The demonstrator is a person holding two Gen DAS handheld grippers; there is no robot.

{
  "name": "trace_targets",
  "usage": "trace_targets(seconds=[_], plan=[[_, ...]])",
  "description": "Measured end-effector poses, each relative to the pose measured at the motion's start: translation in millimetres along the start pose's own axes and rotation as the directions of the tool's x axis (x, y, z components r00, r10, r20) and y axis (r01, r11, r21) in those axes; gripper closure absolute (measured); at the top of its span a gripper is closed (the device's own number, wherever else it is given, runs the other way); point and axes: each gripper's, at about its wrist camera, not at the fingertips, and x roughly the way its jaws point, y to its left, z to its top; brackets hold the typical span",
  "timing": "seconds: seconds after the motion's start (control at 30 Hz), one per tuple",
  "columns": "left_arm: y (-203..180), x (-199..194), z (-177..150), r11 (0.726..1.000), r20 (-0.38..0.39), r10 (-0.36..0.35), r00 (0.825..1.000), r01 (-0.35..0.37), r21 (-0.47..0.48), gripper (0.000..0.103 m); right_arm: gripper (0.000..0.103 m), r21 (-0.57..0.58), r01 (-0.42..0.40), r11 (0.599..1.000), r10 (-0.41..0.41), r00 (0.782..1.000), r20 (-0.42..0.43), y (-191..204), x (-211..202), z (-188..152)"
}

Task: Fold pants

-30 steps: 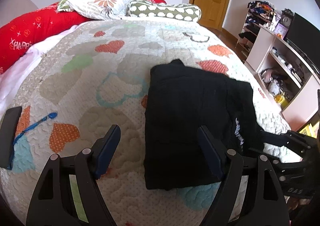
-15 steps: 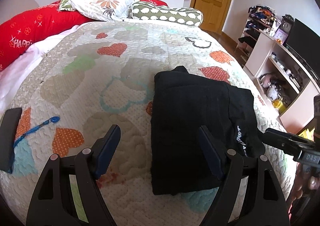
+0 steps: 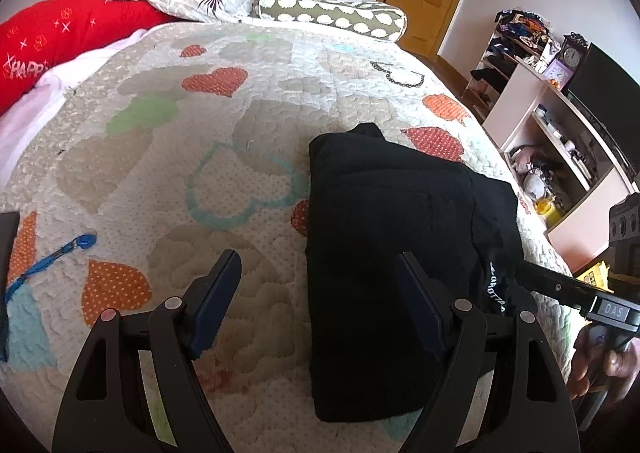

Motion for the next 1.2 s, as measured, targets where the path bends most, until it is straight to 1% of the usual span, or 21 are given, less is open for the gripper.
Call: trace_targets(seconds=[0.1,0.17,0.2,0.3,0.47,0.53,0.6,0.67,0.77,0.8,0.83,0.87,0.9,0.93,0.97,1.0,1.03,1.07,1.1,1.13,1.2], plan=[[3.3,6.1,1.2,0.999,-0.024,-0.039,0.999,0.038,-0.018,0.023,0.035,0.000,-0.016,1.000,0.016,1.000,0.000,-3.3,3.0,0.3],[4.6,9.7,1.1,0.998,-0.034,-0.051,0.998,0.050,-0.023,0.023,0.031,-0.006,-0.040,0.999,0.040,0.999,0.003,-4.6,5.6,0.2],[5.3,11.9,0.9,0.998,-0.040,-0.059,0.997,0.058,-0.023,0.023,0.031,-0.009,-0.055,0.998,0.055,0.998,0.003,-4.5,8.0,1.0],[7.1,16.0,1.5,0.996,-0.050,-0.085,0.995,0.083,-0.028,0.023,0.029,-0.018,-0.068,0.998,0.068,0.998,0.007,-3.2,11.7,2.5],[9.7,25.4,5.3,0.989,-0.081,-0.146,0.986,0.143,-0.041,0.023,0.026,-0.045,-0.107,0.993,0.108,0.994,0.014,1.3,20.5,6.9],[12.7,28.9,7.3,0.987,-0.087,-0.158,0.984,0.154,-0.048,0.018,0.026,-0.051,-0.126,0.991,0.127,0.992,0.017,0.3,25.4,8.9],[15.0,31.7,9.2,0.986,-0.090,-0.165,0.982,0.161,-0.052,0.017,0.026,-0.055,-0.148,0.987,0.150,0.988,0.026,-0.6,29.3,10.7],[15.0,34.8,10.7,0.984,-0.096,-0.175,0.980,0.171,-0.054,0.014,0.023,-0.057,-0.164,0.985,0.165,0.986,0.026,-0.3,32.7,12.4],[11.6,42.2,13.9,0.981,-0.110,-0.189,0.976,0.184,-0.054,0.006,0.022,-0.068,-0.179,0.982,0.181,0.983,0.023,2.0,38.0,15.2],[10.3,45.1,14.6,0.980,-0.117,-0.194,0.974,0.188,-0.058,0.004,0.024,-0.068,-0.185,0.980,0.187,0.982,0.027,2.7,40.0,16.1],[9.8,46.1,14.7,0.980,-0.119,-0.195,0.974,0.189,-0.058,0.004,0.032,-0.067,-0.193,0.979,0.195,0.980,0.032,3.0,41.8,16.8],[8.0,45.6,14.0,0.981,-0.113,-0.190,0.975,0.186,-0.048,0.004,0.043,-0.069,-0.190,0.979,0.193,0.981,0.035,3.7,43.9,17.5],[6.7,44.8,13.4,0.981,-0.106,-0.192,0.976,0.189,-0.035,0.009,0.047,-0.075,-0.177,0.981,0.180,0.983,0.038,5.0,45.7,17.9],[4.7,43.3,12.3,0.978,-0.100,-0.207,0.973,0.205,-0.026,0.026,0.052,-0.079,-0.172,0.982,0.176,0.983,0.045,5.9,45.6,17.3],[3.1,41.8,11.5,0.971,-0.097,-0.238,0.966,0.237,-0.020,0.038,0.057,-0.080,-0.176,0.981,0.181,0.982,0.054,7.5,44.9,16.9],[1.4,39.1,11.5,0.966,-0.096,-0.260,0.961,0.259,-0.021,0.044,0.058,-0.082,-0.180,0.980,0.185,0.981,0.059,9.3,43.2,16.4],[0.7,36.9,12.3,0.968,-0.090,-0.249,0.964,0.249,-0.019,0.051,0.060,-0.087,-0.187,0.978,0.193,0.979,0.070,12.5,40.4,17.3],[0.3,33.8,13.8,0.969,-0.085,-0.246,0.966,0.246,-0.012,0.055,0.060,-0.094,-0.196,0.976,0.203,0.976,0.078,14.8,38.0,18.7],[1.0,30.0,16.9,0.970,-0.075,-0.244,0.967,0.245,-0.007,0.065,0.061,-0.107,-0.210,0.972,0.219,0.972,0.085,18.0,34.8,21.3],[2.5,26.3,20.8,0.970,-0.066,-0.244,0.968,0.244,-0.006,0.070,0.062,-0.116,-0.222,0.968,0.233,0.968,0.091,22.0,32.3,26.0],[8.2,17.3,34.6,0.972,-0.031,-0.233,0.972,0.233,0.001,0.071,0.062,-0.140,-0.225,0.964,0.239,0.966,0.099,30.6,29.0,37.4]])
